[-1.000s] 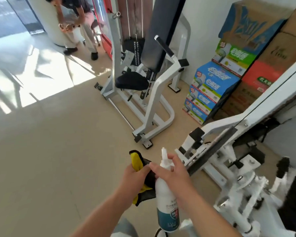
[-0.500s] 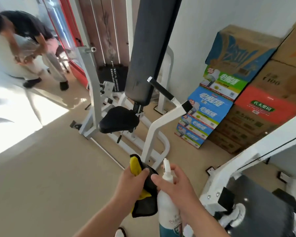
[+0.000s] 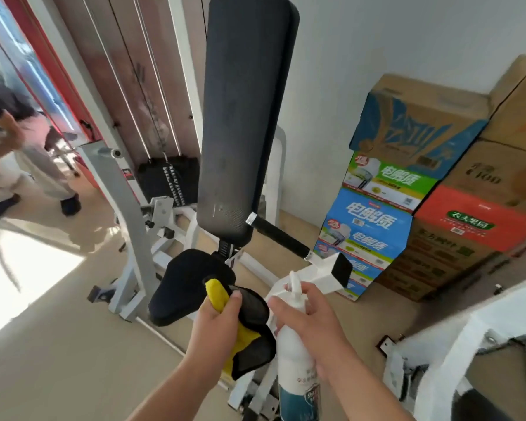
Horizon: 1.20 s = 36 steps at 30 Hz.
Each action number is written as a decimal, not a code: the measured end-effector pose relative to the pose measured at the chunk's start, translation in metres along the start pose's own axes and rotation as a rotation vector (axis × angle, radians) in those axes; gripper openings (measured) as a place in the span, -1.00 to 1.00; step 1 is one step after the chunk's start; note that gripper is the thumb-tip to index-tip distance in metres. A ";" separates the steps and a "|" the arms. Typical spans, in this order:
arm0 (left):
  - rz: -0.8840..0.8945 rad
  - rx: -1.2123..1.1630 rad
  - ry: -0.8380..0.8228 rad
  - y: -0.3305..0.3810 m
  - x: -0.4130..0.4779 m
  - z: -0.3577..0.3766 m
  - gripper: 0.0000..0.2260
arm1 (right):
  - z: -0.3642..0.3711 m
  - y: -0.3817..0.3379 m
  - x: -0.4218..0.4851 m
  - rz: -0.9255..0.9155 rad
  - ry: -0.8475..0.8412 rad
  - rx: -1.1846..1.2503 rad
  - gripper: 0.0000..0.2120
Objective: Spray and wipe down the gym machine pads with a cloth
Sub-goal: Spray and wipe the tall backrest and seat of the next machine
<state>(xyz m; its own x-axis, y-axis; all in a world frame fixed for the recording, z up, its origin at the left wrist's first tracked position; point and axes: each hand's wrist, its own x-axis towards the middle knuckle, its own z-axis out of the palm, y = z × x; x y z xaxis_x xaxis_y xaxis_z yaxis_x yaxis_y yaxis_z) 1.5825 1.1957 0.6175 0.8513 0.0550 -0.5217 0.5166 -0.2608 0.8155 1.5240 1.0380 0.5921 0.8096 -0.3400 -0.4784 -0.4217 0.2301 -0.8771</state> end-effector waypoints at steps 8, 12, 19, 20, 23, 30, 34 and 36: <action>0.097 -0.039 -0.067 0.079 0.097 0.014 -0.87 | 0.025 -0.043 0.082 0.061 0.038 0.054 -0.59; 0.154 0.005 -0.124 0.106 0.147 0.015 -0.89 | 0.044 -0.043 0.104 0.111 0.101 0.075 -0.55; 0.310 0.222 -0.314 0.121 0.199 0.025 -0.79 | 0.073 -0.035 0.127 0.215 0.185 0.173 -0.47; 0.297 0.220 -0.338 0.120 0.202 0.026 -0.79 | 0.076 -0.036 0.128 0.228 0.190 0.197 -0.49; 0.271 0.215 -0.374 0.113 0.211 0.030 -0.81 | 0.079 -0.035 0.135 0.248 0.215 0.232 -0.52; 0.252 0.132 -0.266 0.106 0.211 0.028 -0.82 | 0.067 -0.030 0.140 0.282 0.183 0.184 -0.54; 0.271 0.152 -0.243 0.107 0.207 0.032 -0.83 | 0.057 -0.030 0.141 0.283 0.166 0.171 -0.55; 0.285 0.144 -0.237 0.109 0.204 0.033 -0.82 | 0.054 -0.030 0.141 0.283 0.160 0.172 -0.54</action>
<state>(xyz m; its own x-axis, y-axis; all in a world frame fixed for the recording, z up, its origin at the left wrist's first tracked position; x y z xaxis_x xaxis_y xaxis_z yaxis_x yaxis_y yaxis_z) 1.8096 1.1465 0.5915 0.9055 -0.2582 -0.3368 0.2307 -0.3667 0.9013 1.6724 1.0322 0.5533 0.5911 -0.3763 -0.7134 -0.5339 0.4805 -0.6958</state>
